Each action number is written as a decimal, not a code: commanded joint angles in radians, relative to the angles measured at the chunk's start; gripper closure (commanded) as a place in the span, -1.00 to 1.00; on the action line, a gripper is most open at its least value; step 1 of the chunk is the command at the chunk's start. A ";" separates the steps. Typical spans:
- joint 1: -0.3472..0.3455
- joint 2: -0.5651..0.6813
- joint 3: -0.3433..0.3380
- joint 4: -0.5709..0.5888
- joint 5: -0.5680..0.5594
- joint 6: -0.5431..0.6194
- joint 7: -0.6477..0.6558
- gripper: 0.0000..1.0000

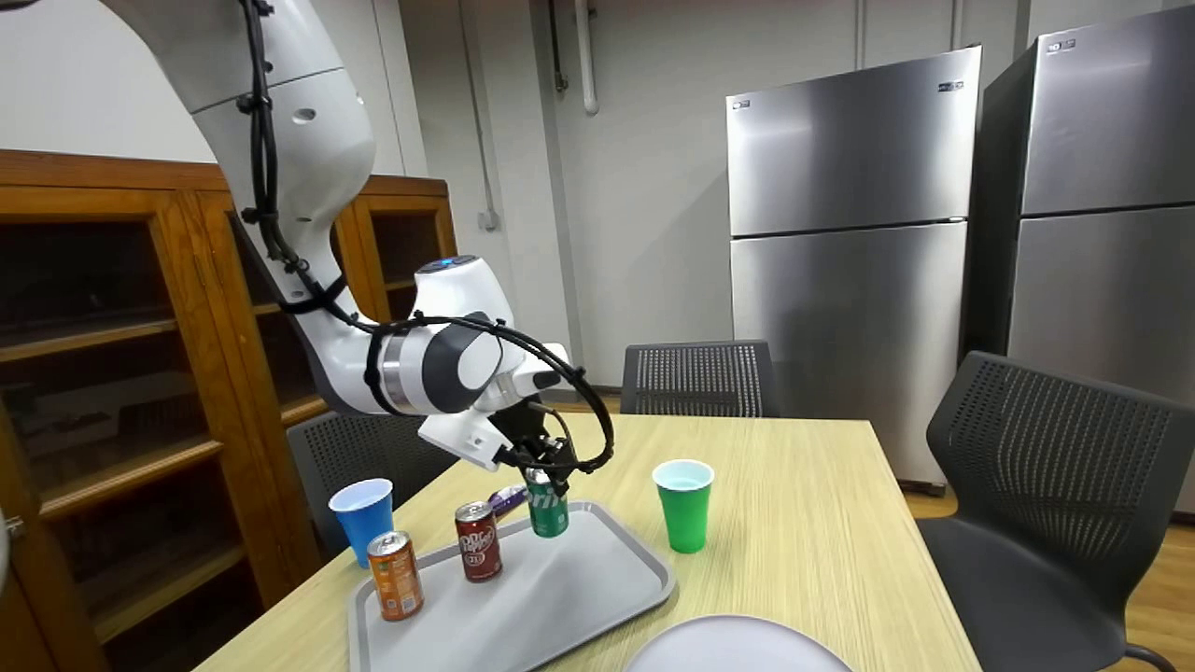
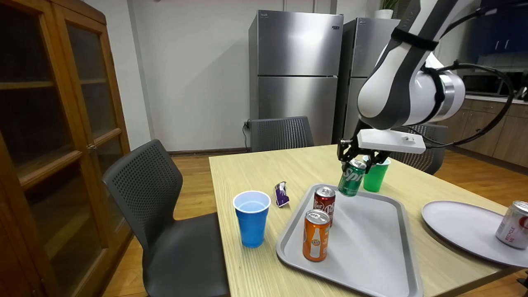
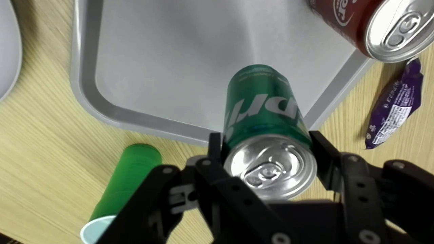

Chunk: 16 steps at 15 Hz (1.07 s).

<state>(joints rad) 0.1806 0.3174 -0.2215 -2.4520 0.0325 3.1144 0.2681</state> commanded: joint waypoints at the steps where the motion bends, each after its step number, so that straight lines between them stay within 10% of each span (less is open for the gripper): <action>1: 0.018 0.063 -0.023 0.077 0.008 -0.009 0.018 0.21; 16: 0.024 0.235 -0.054 0.245 0.034 -0.071 0.047 0.21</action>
<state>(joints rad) 0.1838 0.5211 -0.2568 -2.2614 0.0486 3.0831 0.2925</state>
